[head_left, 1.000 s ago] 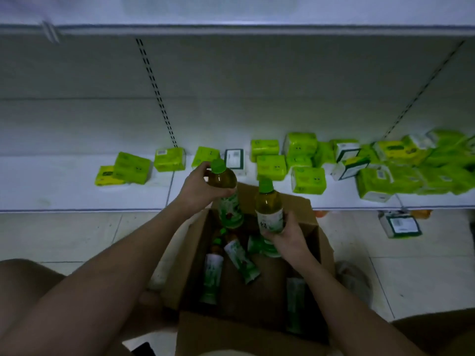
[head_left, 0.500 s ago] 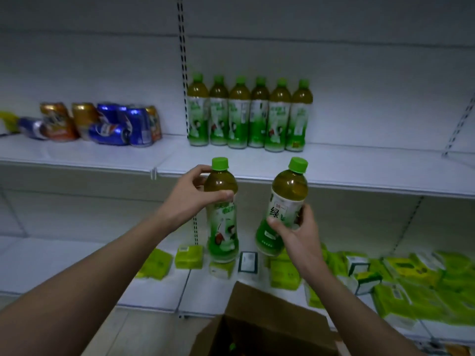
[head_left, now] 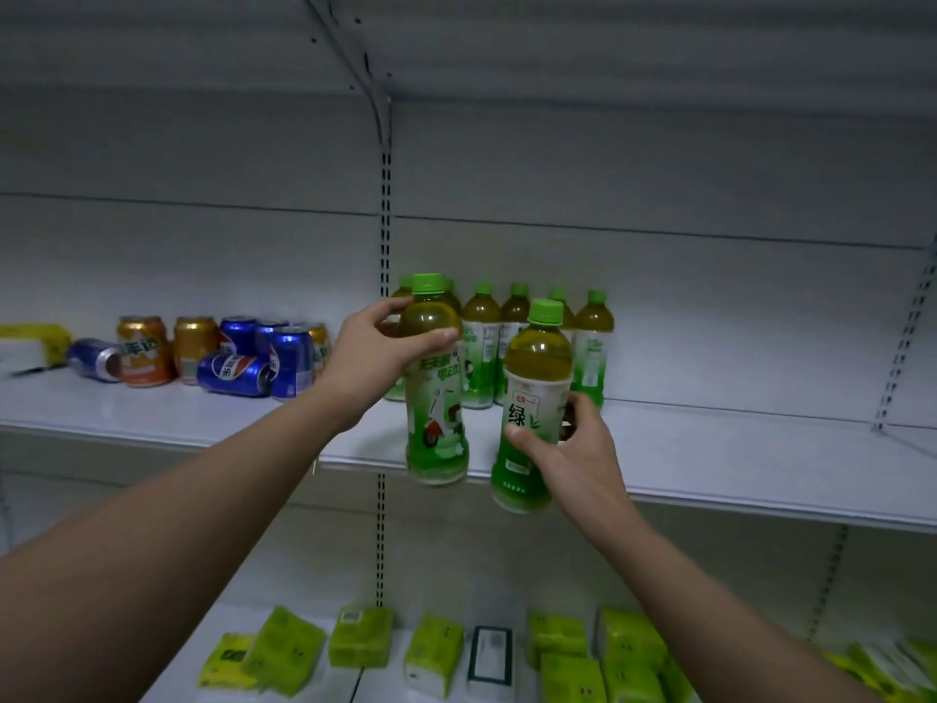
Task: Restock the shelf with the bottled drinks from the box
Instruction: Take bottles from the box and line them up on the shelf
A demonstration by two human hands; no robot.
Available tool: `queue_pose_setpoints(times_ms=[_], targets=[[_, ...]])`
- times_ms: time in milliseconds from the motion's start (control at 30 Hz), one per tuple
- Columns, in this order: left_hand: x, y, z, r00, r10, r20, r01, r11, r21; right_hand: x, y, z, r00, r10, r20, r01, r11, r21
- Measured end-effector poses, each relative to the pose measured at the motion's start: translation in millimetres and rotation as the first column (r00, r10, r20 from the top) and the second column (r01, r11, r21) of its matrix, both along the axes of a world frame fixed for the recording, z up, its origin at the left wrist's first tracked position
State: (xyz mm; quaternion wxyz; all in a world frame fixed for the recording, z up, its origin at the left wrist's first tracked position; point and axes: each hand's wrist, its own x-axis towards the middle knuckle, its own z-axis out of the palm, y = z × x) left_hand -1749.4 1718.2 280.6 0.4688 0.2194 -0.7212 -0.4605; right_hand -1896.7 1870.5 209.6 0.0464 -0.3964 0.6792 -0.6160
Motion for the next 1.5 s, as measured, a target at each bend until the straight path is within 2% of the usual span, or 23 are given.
queue_pose_setpoints(times_ms=[100,300,500,800,967,1100,1300,1500], targets=[[-10,-5,4,0.999,0.020,-0.026,-0.019,0.999,0.042,-3,-9,11,0.998,0.023,0.051,-0.024,1.000,0.014],[-28,-17,0,0.999,0.013,0.032,-0.014,1.000,0.017,-19,-29,25,0.998,0.016,0.067,-0.020,0.998,0.057],[-41,-32,-8,0.999,-0.028,0.021,0.028,0.999,0.019,-39,-46,23,0.992,-0.001,0.129,-0.011,0.996,0.093],[-59,-40,-23,1.000,-0.022,0.002,0.022,0.999,0.024,-50,-54,17,0.995,0.041,0.094,-0.051,0.992,0.111],[-60,-37,-57,0.979,-0.047,0.200,0.034,0.997,0.067,-47,-51,17,0.993,0.077,0.084,-0.087,0.989,0.122],[-63,-46,-87,0.928,0.053,0.370,-0.042,0.998,-0.036,-45,-45,6,0.995,0.081,0.063,-0.092,0.976,0.199],[-60,-51,-84,0.919,0.082,0.386,-0.068,0.996,-0.051,-47,-49,-2,0.997,0.029,0.074,-0.047,0.964,0.261],[-58,-73,-84,0.903,0.146,0.404,-0.144,0.989,-0.036,-45,-76,-2,0.996,0.082,-0.018,-0.073,0.949,0.308]])
